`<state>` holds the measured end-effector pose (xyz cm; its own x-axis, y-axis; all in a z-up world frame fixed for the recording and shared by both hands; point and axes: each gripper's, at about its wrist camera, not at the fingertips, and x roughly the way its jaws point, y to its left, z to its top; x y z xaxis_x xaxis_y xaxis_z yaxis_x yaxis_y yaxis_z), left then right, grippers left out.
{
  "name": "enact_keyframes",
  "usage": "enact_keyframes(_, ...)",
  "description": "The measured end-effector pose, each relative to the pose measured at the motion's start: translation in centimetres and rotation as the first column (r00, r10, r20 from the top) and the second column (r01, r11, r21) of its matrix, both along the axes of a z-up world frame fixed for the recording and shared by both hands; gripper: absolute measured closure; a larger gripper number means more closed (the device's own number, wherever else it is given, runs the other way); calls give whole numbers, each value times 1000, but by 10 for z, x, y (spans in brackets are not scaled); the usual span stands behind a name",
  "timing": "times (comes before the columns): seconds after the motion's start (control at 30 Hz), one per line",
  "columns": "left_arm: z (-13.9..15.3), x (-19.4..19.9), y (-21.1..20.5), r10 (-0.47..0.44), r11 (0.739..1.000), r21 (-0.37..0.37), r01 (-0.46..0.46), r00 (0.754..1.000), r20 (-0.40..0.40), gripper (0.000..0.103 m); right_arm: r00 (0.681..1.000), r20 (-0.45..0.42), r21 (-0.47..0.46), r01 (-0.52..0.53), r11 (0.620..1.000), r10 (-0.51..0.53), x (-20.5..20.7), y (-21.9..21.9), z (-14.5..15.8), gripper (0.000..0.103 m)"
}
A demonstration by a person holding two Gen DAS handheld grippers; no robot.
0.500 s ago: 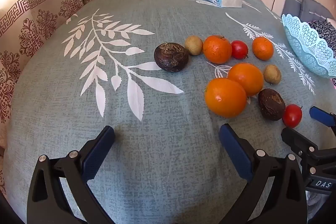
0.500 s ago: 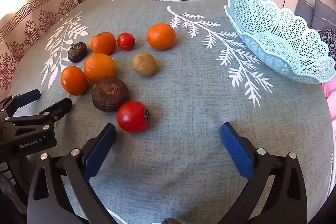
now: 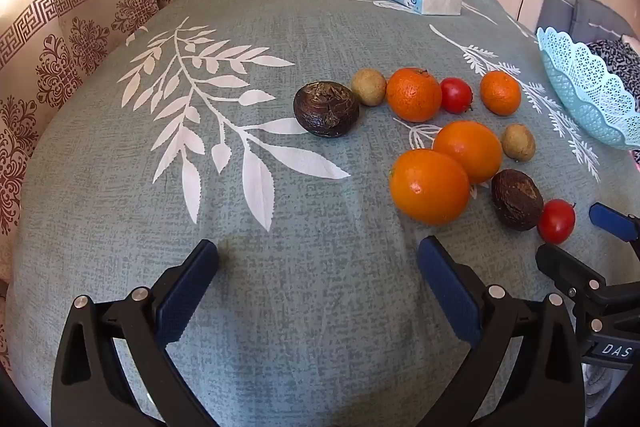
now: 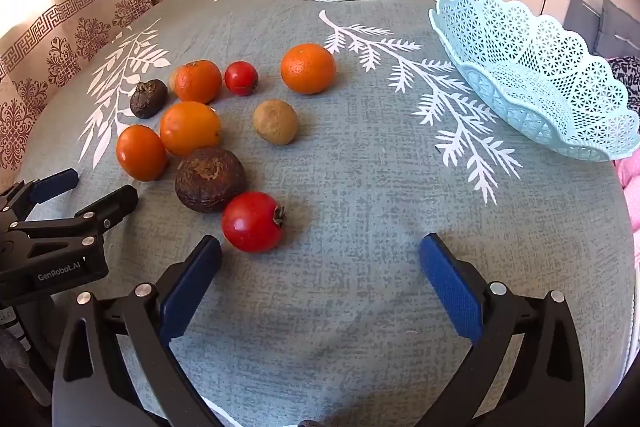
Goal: Organize fruits
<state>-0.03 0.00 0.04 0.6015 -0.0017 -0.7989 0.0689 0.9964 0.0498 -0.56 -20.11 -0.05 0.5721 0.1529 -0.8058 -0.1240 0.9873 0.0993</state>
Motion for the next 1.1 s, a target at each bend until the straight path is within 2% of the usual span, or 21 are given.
enact_keyframes(0.17, 0, 0, 0, 0, 1000, 0, 0, 1000, 0, 5, 1000, 28, 42, 3, 999, -4, -6, -4, 3, 2)
enact_keyframes(0.43, 0, 0, 0, 0, 1000, -1, 0, 1000, 1, 5, 999, 32, 30, -7, 1000, 6, -7, 1, 3, 2)
enact_keyframes(0.63, 0, 0, 0, 0, 1000, -4, 0, 1000, 2, 5, 998, 44, 46, -54, 998, 52, -8, 5, 4, 2)
enact_keyframes(1.1, 1, -1, 1, -1, 1000, -13, 1, 1000, 6, 5, 998, 43, 55, -52, 997, 50, -8, 5, 4, 2)
